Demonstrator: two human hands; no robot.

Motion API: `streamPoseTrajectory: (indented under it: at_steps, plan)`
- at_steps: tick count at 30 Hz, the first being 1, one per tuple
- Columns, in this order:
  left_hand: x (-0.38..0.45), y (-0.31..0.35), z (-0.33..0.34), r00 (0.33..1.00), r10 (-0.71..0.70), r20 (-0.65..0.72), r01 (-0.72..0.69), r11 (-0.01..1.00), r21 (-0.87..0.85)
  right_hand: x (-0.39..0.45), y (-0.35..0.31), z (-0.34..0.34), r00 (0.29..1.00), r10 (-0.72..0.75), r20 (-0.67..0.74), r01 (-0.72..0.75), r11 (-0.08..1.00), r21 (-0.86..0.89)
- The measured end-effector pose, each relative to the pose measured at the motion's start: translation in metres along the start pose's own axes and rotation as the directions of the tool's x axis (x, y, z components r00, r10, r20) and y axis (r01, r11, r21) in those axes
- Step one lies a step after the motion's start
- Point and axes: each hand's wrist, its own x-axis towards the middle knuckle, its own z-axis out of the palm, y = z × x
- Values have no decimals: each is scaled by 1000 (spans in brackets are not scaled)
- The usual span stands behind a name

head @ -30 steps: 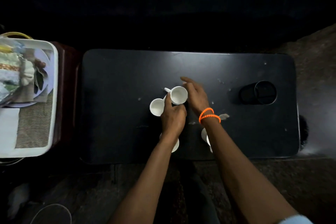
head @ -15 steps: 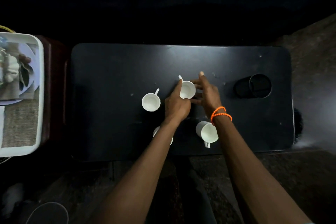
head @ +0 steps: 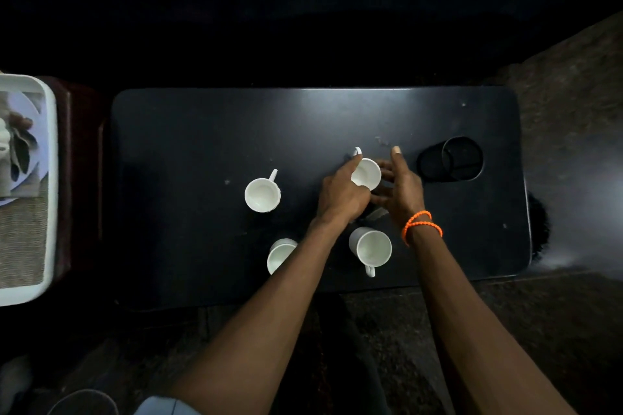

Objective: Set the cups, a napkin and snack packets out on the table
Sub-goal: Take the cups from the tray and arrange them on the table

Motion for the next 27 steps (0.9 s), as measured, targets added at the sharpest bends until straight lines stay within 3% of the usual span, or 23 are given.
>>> streamPoseTrajectory:
  at_steps: [5, 7, 10, 12, 13, 15, 16, 18, 20, 23, 27]
  plan:
    - [-5, -7, -3, 1000, 19, 4, -19, 999, -42, 0, 0, 1, 1000, -20, -7, 20, 997, -74]
    - [-10, -12, -9, 1000, 10, -28, -13, 994, -107, -7, 2, 6, 970, -198, -139, 150, 943, -297]
    - [-14, -25, -36, 971, -64, -231, -14, 948, -318, -26, 9, 15, 728, -642, -239, 435, 703, -563]
    - [-18, -38, -61, 900, -77, -429, -120, 903, -412, -45, 15, 29, 591, -788, -175, 572, 562, -597]
    - [-21, -45, -74, 835, -76, -545, -166, 910, -381, -54, 21, 37, 577, -807, -126, 619, 533, -577]
    - [-25, -61, -100, 708, -86, -701, -144, 954, -262, -69, 34, 59, 650, -760, -13, 651, 565, -506]
    - [-27, -69, -111, 694, -103, -713, -75, 974, -214, -74, 42, 72, 715, -697, 51, 629, 611, -480]
    - [-27, -84, -123, 777, -165, -608, 92, 984, -150, -78, 55, 95, 851, -497, 167, 514, 726, -456]
    - [-27, -91, -123, 870, -253, -424, 186, 963, -192, -79, 62, 113, 936, -266, 229, 343, 833, -435]
    - [-29, -91, -114, 897, -326, -299, 212, 910, -356, -83, 62, 132, 965, -114, 236, 189, 926, -327]
    - [-27, -85, -107, 875, -339, -346, 149, 868, -474, -84, 52, 138, 964, -169, 203, 224, 931, -290]
